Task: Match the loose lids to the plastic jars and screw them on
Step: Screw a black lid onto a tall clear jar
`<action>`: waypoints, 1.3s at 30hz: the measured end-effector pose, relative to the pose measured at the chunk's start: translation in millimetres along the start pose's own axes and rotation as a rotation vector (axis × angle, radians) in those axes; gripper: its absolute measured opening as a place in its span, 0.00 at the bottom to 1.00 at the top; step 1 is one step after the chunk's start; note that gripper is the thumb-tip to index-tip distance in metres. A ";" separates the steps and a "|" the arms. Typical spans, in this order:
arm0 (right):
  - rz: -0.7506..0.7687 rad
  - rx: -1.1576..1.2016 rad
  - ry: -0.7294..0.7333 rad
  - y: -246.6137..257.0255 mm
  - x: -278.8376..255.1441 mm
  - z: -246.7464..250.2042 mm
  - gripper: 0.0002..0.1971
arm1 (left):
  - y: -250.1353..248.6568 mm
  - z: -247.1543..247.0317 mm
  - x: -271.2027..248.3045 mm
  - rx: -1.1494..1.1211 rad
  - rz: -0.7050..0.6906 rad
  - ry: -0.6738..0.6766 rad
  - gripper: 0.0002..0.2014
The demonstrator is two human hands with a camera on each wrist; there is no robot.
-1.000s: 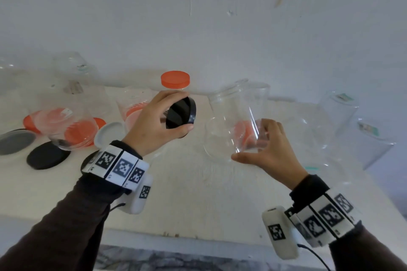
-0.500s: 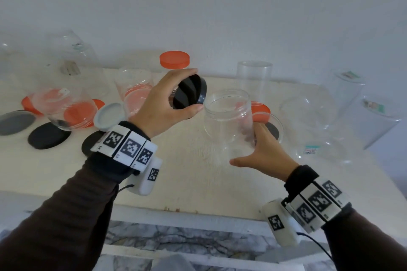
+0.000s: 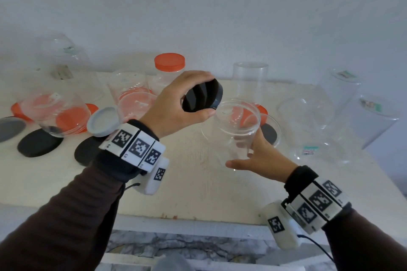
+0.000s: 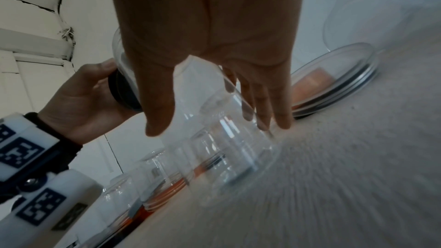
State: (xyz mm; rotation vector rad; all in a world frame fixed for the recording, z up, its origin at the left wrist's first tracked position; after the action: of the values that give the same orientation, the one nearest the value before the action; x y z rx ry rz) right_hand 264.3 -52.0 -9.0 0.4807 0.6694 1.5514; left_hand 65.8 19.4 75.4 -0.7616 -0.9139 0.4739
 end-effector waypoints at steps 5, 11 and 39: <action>0.022 -0.018 -0.087 3.6 4.3 2.9 0.49 | -5.0 -7.5 12.2 0.047 -0.044 0.067 0.28; 0.010 0.085 -0.117 2.4 6.8 4.5 0.41 | -5.6 -24.5 26.7 0.066 -0.018 0.210 0.29; 0.259 -0.466 0.074 96.1 7.2 85.3 0.43 | 33.0 -53.8 -4.8 -0.344 0.326 0.153 0.55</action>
State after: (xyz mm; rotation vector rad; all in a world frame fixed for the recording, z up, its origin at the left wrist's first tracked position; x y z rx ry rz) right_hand 248.5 -35.0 117.6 0.1617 0.2878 1.9091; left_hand 106.8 17.2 27.2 -1.2553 -0.7374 0.5410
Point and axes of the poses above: each hand's wrist, its own x-axis towards the middle knuckle, its own z-axis out of the back of the hand, y = z × x, the point moved 3 cm from there along x, towards the middle knuckle, and after that the axes turned 14 degrees about -x, right-handed, at the moved point
